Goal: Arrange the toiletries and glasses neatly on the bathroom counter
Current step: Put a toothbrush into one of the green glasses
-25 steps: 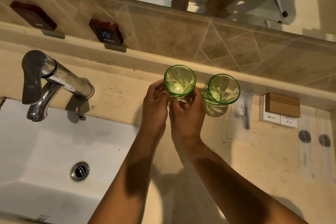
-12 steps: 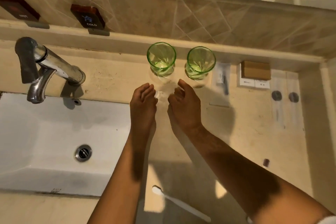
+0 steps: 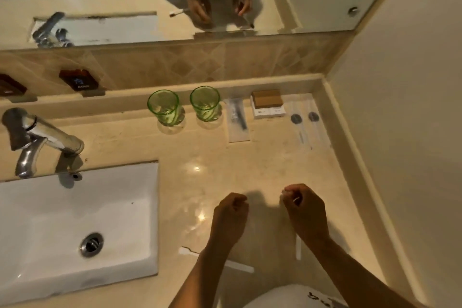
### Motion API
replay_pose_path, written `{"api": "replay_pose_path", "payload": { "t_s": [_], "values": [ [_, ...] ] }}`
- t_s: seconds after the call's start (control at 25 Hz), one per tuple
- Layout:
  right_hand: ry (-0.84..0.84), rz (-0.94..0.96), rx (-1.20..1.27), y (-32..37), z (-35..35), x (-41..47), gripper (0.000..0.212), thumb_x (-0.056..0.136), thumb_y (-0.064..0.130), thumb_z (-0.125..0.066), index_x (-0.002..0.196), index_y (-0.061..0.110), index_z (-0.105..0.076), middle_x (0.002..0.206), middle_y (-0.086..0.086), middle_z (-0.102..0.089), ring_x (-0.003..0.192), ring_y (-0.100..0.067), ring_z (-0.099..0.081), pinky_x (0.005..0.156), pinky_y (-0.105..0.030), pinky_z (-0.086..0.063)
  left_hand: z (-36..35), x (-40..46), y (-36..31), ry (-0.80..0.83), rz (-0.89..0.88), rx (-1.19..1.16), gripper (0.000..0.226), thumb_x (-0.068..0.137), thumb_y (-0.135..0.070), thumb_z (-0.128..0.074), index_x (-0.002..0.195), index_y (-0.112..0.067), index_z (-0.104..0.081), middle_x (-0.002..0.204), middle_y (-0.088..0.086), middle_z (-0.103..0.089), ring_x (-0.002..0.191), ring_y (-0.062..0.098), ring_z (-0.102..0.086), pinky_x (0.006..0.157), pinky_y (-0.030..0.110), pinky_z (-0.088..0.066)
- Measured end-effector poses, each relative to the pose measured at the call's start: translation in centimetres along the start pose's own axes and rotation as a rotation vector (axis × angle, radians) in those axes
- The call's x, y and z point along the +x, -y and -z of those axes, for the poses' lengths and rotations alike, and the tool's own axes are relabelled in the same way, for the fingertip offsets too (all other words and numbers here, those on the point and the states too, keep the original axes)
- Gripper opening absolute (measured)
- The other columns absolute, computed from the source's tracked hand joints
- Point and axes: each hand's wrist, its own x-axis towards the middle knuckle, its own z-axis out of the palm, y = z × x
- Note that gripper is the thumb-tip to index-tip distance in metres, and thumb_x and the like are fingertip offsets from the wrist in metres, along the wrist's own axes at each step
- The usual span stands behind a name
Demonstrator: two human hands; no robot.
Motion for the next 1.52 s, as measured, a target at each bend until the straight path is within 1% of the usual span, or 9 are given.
{"api": "replay_pose_path", "payload": {
  "t_s": [0.16,0.28,0.4,0.52,0.64,0.8,0.96,1.2,1.52],
  "values": [
    [-0.065,-0.107,0.047,-4.1,2.0,-1.9,0.013,0.082,0.018,-0.068,0.091,0.009,-0.066,0.083,-0.004,-0.067,0.078,-0.027,-0.064,0.073,-0.03,-0.05,-5.6,-1.1,-1.8,0.208,-0.01,0.081,0.023,0.09,-0.021,-0.053,0.102,-0.025,-0.072,0.103,-0.002,-0.074,0.091,0.017,-0.07,0.084,0.037,-0.059],
    [0.088,-0.243,0.096,-5.5,2.7,-2.6,0.026,0.086,0.03,-0.071,0.106,0.017,-0.059,0.077,-0.001,-0.067,0.078,-0.024,-0.066,0.064,-0.015,-0.042,-8.4,-2.1,-3.0,0.207,0.005,0.115,0.028,0.088,-0.016,-0.056,0.111,-0.021,-0.07,0.11,-0.003,-0.074,0.103,0.016,-0.068,0.093,0.03,-0.053],
    [0.169,-0.188,-0.023,-6.6,2.4,-2.8,0.039,0.084,0.033,-0.075,0.115,0.013,-0.061,0.072,0.001,-0.068,0.08,-0.026,-0.07,0.071,-0.024,-0.049,-10.3,-3.6,-3.3,0.176,0.07,0.083,0.029,0.085,-0.007,-0.057,0.11,-0.015,-0.07,0.111,0.003,-0.074,0.105,0.019,-0.068,0.095,0.031,-0.052],
    [0.285,-0.231,-0.078,-6.2,2.9,-3.0,0.036,0.087,0.042,-0.069,0.115,0.021,-0.061,0.097,0.0,-0.076,0.096,-0.022,-0.071,0.085,-0.034,-0.056,-11.6,-5.0,-3.2,0.109,0.116,-0.006,0.03,0.08,0.0,-0.053,0.099,-0.013,-0.072,0.103,0.01,-0.075,0.093,0.022,-0.07,0.086,0.036,-0.056],
    [0.314,-0.242,-0.074,-6.2,3.7,-2.7,0.032,0.09,0.042,-0.066,0.115,0.023,-0.064,0.11,0.0,-0.075,0.103,-0.021,-0.07,0.089,-0.032,-0.056,-12.4,-6.4,-4.7,0.053,0.158,-0.127,0.028,0.085,0.018,-0.049,0.099,0.003,-0.069,0.096,0.016,-0.072,0.081,0.021,-0.068,0.067,0.018,-0.055],
    [0.427,-0.246,-0.066,-6.0,5.1,-2.3,0.026,0.099,0.035,-0.055,0.114,0.017,-0.067,0.116,-0.002,-0.073,0.106,-0.021,-0.067,0.079,-0.02,-0.048,-12.5,-8.3,-6.1,0.051,0.221,-0.365,0.024,0.089,0.022,-0.045,0.106,0.021,-0.061,0.09,0.029,-0.061,0.063,0.027,-0.056,0.044,0.019,-0.05],
    [0.518,-0.188,0.003,-6.0,5.7,-2.2,0.024,0.099,0.033,-0.055,0.11,0.018,-0.07,0.11,0.001,-0.074,0.076,-0.01,-0.06,0.05,-0.005,-0.032,-12.2,-9.6,-5.6,-0.011,0.333,-0.512,0.019,0.09,0.014,-0.053,0.103,0.014,-0.067,0.08,0.031,-0.068,0.069,0.036,-0.063,0.062,0.035,-0.053],
    [0.606,-0.157,0.241,-2.2,5.5,-0.5,0.024,0.094,0.033,-0.063,0.105,0.018,-0.077,0.104,0.003,-0.075,0.089,-0.012,-0.066,0.066,-0.015,-0.043,-9.3,-9.1,-6.2,-0.084,0.251,-0.459,0.021,0.091,0.008,-0.054,0.096,0.005,-0.074,0.088,0.026,-0.076,0.082,0.044,-0.074,0.071,0.042,-0.06],
    [0.541,-0.096,0.425,6.0,3.3,2.0,0.018,0.087,0.023,-0.069,0.101,0.012,-0.072,0.079,-0.004,-0.072,0.061,-0.017,-0.065,0.06,-0.03,-0.054,-1.4,-6.3,-8.7,-0.134,0.101,-0.416,0.014,0.093,-0.001,-0.061,0.096,-0.005,-0.074,0.086,0.016,-0.078,0.074,0.029,-0.076,0.064,0.033,-0.061]
  ]
}}
